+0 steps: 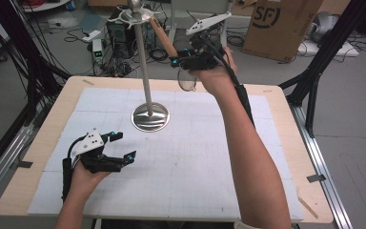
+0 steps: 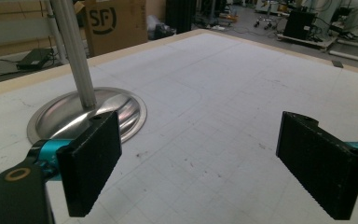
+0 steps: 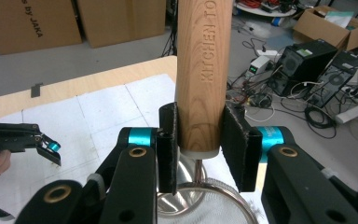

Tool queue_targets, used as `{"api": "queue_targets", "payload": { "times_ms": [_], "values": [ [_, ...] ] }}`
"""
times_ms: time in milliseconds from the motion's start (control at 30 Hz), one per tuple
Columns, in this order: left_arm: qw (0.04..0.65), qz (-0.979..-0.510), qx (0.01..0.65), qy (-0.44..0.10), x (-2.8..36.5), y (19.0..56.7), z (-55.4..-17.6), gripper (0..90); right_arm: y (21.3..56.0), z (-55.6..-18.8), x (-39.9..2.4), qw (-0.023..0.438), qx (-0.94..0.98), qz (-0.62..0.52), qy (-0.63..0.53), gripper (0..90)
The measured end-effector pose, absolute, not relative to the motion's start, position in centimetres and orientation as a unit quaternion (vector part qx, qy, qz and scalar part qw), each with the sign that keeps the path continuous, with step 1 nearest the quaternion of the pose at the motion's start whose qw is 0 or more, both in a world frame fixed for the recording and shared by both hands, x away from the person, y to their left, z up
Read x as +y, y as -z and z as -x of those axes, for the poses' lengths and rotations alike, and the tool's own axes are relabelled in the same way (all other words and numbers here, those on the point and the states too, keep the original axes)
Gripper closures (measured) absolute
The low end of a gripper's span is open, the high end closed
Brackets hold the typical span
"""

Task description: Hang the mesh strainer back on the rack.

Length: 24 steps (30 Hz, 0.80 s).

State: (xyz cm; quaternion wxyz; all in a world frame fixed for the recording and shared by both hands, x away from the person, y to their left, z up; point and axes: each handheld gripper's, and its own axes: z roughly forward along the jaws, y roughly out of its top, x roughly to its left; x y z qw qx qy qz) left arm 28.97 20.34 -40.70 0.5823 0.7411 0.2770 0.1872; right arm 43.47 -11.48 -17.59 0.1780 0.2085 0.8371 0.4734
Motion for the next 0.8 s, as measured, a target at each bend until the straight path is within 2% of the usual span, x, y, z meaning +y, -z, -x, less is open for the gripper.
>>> {"api": "queue_targets", "payload": {
  "times_ms": [700,800],
  "values": [
    [0.580,-0.743,0.280,-0.181,20.0,40.9,-28.9,14.7,19.0,-44.6,-8.9,0.172,0.837,-0.219,-0.472,67.5],
    [0.579,-0.744,0.280,-0.181,20.0,40.9,-28.9,14.7,19.1,-44.4,-8.5,0.186,0.841,-0.220,-0.458,62.9]
  ]
}}
